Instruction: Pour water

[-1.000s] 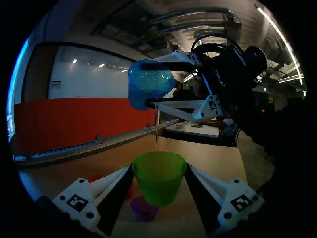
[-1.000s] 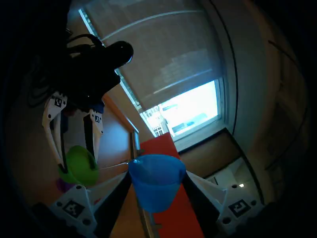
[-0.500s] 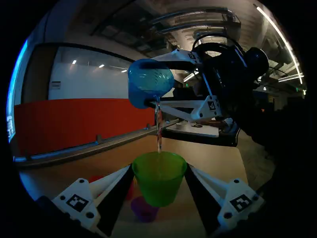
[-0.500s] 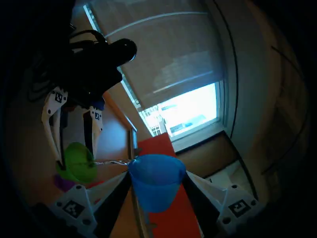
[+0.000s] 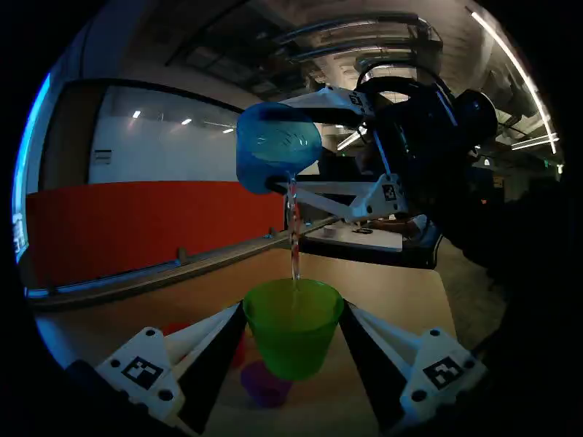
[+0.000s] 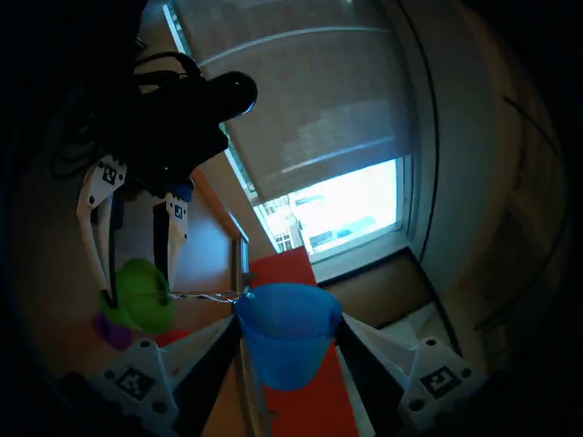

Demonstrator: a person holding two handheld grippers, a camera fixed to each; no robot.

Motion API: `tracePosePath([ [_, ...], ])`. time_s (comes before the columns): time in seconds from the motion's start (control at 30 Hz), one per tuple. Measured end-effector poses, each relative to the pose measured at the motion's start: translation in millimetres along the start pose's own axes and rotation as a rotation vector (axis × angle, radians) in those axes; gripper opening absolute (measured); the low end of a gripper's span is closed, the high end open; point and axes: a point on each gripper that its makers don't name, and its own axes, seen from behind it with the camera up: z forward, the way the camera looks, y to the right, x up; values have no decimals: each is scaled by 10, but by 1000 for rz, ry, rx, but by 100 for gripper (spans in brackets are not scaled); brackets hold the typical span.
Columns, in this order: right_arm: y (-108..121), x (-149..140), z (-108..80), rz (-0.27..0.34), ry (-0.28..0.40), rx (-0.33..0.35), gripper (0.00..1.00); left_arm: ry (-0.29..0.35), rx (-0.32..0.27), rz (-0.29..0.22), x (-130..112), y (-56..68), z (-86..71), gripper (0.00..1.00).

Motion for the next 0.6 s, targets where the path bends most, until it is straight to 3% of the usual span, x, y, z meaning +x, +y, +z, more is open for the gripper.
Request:
tracePosePath([
  [0.6,25,18,-3,-62,3,-7,90,-2,2,6,-7,6,15,88],
])
